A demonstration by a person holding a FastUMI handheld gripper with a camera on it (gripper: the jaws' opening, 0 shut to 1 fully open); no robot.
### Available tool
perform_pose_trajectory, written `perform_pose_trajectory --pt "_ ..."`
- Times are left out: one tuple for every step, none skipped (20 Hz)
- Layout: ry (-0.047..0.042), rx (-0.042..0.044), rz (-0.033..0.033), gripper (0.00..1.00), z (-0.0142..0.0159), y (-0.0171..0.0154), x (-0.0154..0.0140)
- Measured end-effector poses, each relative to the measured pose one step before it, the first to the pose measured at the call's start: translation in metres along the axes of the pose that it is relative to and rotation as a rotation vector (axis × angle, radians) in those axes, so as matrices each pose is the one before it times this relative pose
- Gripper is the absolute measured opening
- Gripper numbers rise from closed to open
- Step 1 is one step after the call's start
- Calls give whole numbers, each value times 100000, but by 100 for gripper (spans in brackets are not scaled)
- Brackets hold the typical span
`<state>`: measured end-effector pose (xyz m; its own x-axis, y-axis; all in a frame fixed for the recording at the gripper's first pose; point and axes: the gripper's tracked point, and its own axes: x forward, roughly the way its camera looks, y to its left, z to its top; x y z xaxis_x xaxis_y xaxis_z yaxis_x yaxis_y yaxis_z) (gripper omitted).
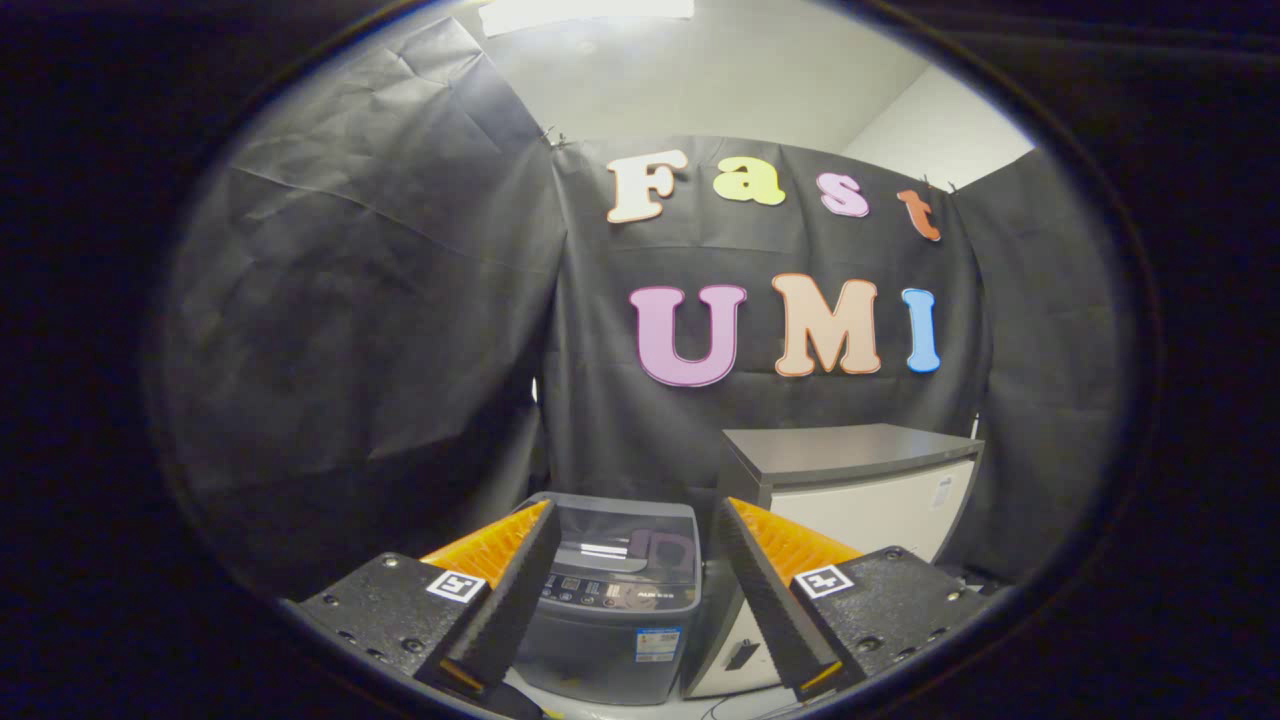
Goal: Put the clothes into the washing machine and then close the washing machine lid.
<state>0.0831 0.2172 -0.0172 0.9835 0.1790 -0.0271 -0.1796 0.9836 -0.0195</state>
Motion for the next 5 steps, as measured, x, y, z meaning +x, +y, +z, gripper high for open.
perform_pose_trajectory --pt "-677 748 -33 96 190 -364 -378" --pt "-458 898 358 96 132 -296 -136" --pt "-631 947 -249 96 166 -414 -294" --pt "-371 282 -401 96 211 -807 -118" --pt "-250 -613 -33 96 171 -642 -278"
